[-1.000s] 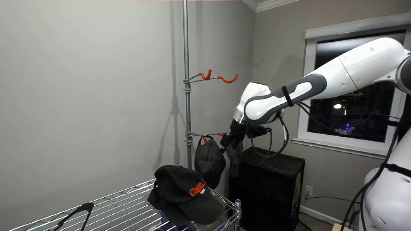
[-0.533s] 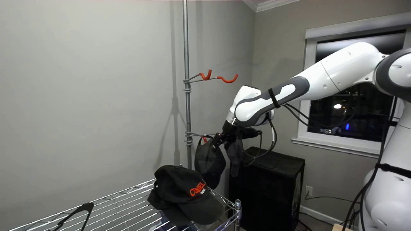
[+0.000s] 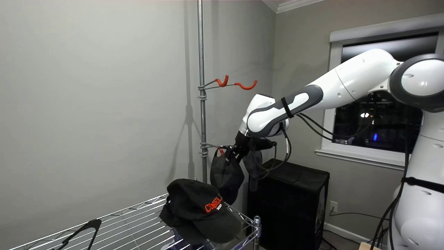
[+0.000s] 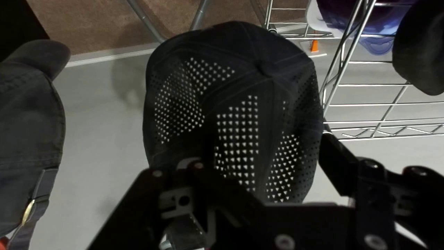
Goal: Pick up the black cap from the top left hanger and put it on the top shelf of the silver rack, pick up the black cap from the top right hanger and put it on top of the black cap on the first shelf of the silver rack, pick up the gray cap from the bottom left hanger and put it on the stacked black cap on the top shelf of the silver rack, pick up the gray cap from the bottom right hanger and put it on the stacked gray cap on the top shelf of the silver rack
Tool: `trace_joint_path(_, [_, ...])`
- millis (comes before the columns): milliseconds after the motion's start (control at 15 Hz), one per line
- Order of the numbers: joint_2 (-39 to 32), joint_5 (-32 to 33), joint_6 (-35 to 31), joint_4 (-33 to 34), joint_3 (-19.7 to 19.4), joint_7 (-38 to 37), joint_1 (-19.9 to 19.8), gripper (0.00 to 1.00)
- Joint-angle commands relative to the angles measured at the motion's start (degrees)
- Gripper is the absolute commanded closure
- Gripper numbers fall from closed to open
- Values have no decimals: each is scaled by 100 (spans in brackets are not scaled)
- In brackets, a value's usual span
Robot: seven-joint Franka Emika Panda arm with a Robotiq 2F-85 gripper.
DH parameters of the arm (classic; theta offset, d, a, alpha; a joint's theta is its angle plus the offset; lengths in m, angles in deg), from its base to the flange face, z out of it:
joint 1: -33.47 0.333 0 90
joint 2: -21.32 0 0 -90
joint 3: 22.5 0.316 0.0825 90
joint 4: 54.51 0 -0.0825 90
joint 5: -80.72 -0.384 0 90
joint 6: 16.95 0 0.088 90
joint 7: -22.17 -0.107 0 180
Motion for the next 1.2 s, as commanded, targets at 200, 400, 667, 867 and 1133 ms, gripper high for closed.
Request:
trace_joint_path(200, [-149,-206,-138,118,44,241,-101,74])
trace_joint_path(400, [-101,-230,-143,89,36,256,-119,92])
trace_joint_path(667, [10,-318,-172,14,36,290,-106,100])
trace_joint_path(867, [98,-415,-155,-15,27,314,-108,100])
trace_joint_path(1133, [603,-545,21,-107,20,391,-72,100])
